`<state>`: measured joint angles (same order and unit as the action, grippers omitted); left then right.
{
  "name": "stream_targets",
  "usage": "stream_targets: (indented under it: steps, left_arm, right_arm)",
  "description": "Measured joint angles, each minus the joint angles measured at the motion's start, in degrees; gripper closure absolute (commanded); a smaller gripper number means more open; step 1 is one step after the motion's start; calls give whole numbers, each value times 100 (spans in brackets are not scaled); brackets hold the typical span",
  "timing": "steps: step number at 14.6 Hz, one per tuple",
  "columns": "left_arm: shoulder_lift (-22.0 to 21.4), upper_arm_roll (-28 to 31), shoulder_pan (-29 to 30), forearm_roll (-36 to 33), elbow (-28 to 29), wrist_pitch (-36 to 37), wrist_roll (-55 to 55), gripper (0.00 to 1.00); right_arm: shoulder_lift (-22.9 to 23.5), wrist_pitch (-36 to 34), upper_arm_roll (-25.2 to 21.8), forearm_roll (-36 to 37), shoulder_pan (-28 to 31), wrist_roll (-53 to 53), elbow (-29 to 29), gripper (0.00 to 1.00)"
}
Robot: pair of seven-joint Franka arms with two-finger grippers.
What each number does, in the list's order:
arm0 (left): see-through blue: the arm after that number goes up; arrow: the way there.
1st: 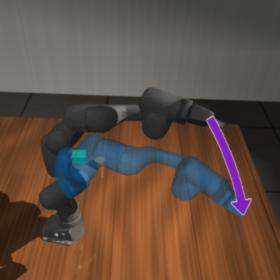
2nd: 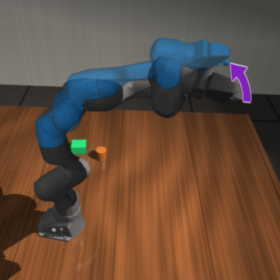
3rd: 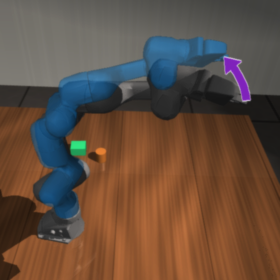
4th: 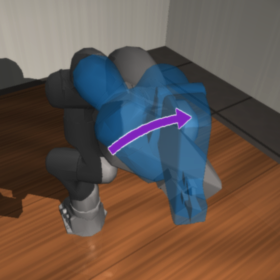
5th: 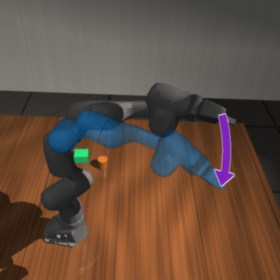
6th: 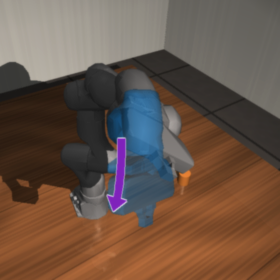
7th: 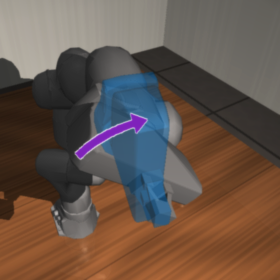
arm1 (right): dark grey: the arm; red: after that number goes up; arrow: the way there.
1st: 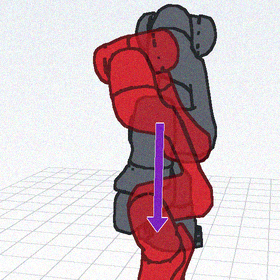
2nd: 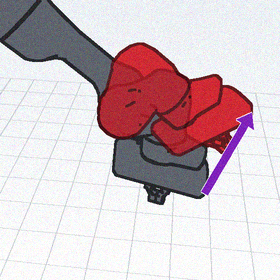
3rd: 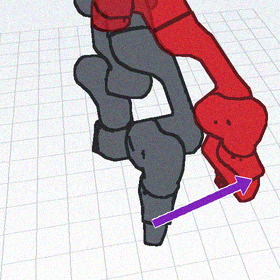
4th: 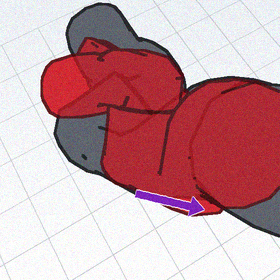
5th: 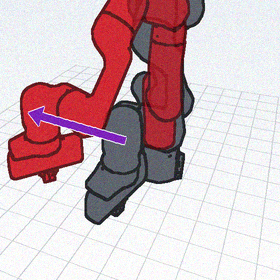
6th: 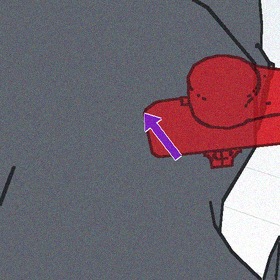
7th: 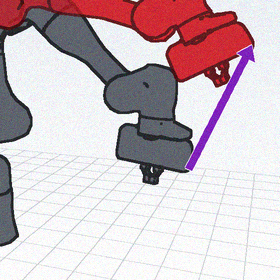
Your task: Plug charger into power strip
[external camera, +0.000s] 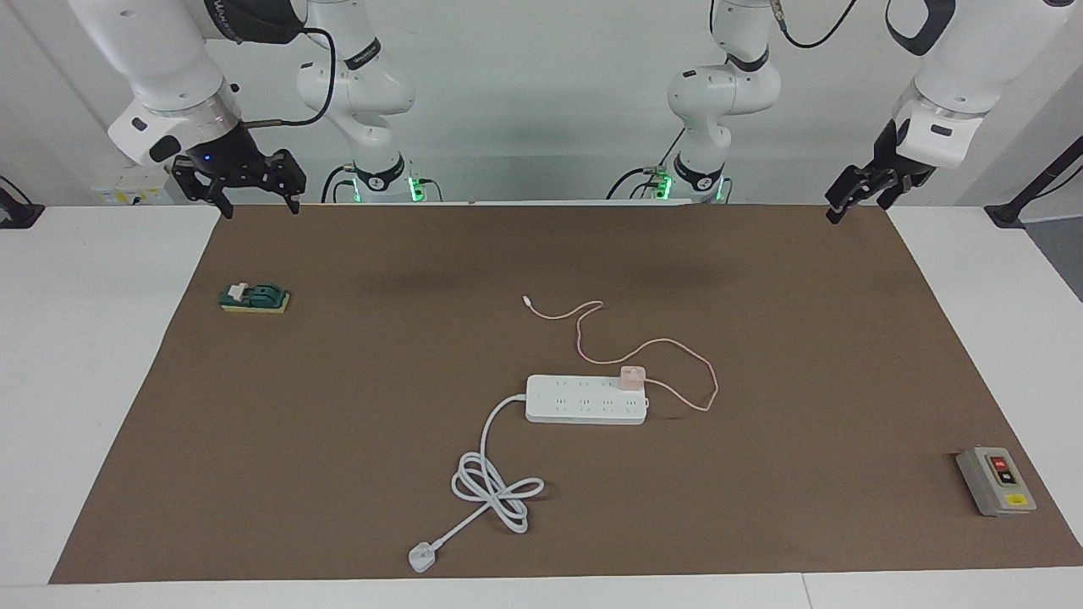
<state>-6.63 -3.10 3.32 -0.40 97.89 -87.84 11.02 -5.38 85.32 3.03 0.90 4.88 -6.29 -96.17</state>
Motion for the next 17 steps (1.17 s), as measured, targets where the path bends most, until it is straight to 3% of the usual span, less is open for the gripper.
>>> stream_targets:
  steps: [4,17]
  left_arm:
    - [0,-36,-66,126,10,25,-699,0]
    - [-5,-37,-158,143,91,162,-1067,0]
  right_arm:
    - [0,0,0,0,0,0,0,0]
    - [0,0,0,0,0,0,0,0]
